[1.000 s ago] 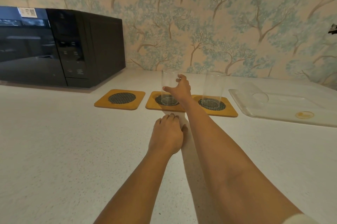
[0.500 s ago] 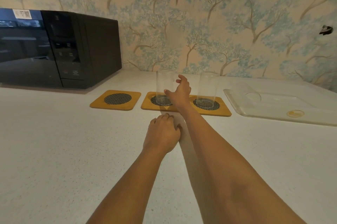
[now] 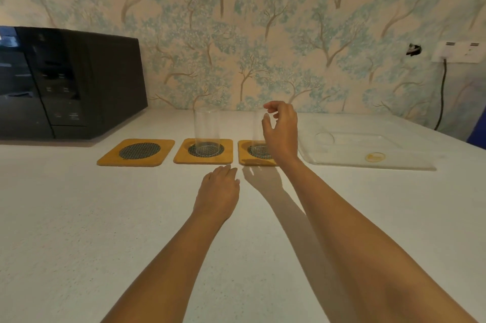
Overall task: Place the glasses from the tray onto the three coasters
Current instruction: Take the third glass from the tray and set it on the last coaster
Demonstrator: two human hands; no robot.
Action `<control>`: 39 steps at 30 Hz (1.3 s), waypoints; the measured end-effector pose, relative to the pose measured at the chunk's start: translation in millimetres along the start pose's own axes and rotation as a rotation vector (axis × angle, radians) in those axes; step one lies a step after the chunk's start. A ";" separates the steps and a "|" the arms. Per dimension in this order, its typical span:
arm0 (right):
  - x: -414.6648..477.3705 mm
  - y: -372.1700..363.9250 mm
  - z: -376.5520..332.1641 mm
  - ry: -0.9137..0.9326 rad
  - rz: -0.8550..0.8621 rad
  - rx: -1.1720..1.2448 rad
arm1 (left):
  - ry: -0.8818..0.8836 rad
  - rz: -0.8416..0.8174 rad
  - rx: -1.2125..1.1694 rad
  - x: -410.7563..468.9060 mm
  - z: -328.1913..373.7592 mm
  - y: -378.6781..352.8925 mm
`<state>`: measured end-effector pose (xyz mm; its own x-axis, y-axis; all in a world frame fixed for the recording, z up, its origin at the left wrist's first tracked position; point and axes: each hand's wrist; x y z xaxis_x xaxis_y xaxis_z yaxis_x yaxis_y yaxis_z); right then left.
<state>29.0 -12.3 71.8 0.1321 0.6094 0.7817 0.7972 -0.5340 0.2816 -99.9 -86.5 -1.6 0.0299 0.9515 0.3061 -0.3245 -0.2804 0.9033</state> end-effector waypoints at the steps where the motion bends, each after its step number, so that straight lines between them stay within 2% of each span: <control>1: 5.3 7.9 4.5 -0.005 0.014 -0.017 | -0.015 0.004 -0.017 1.7 7.2 -2.6; 6: 33.2 45.3 33.6 -0.085 0.072 -0.115 | -0.083 -0.026 -0.080 16.5 46.0 -20.1; 11: 62.3 73.3 74.6 -0.351 0.042 -0.198 | -0.100 -0.076 -0.130 40.5 78.1 -39.4; 15: 84.1 80.1 108.2 -0.677 -0.139 -0.297 | -0.113 -0.082 -0.143 60.3 96.0 -53.8; 18: 96.4 76.0 125.2 -0.819 -0.311 -0.360 | -0.128 -0.071 -0.133 73.8 105.8 -61.3; 23: 103.9 58.8 140.7 -0.811 -0.551 -0.505 | -0.129 -0.055 -0.139 84.3 107.3 -70.4; 28: 102.4 44.8 145.1 -0.837 -0.696 -0.541 | -0.122 -0.050 -0.135 85.0 105.2 -72.5; 34: 104.8 46.6 148.9 -0.893 -0.709 -0.493 | -0.117 -0.051 -0.143 84.7 105.3 -71.3; 36: 103.3 50.1 152.1 -0.878 -0.616 -0.480 | -0.119 -0.049 -0.155 84.3 105.1 -71.1; 39: 99.0 56.1 157.3 -0.855 -0.389 -0.426 | -0.126 -0.051 -0.168 83.3 104.6 -70.5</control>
<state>179.5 110.3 77.5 0.4174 0.9086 -0.0160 0.6219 -0.2728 0.7341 24.4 -0.7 -8.4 0.1654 0.9376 0.3058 -0.4718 -0.1971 0.8594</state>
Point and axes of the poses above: each hand's wrist, its own x-axis towards the middle knuckle, its own y-axis out of the back of the hand, z = x × y, and after that the axes turned 2 degrees about -x, right-handed
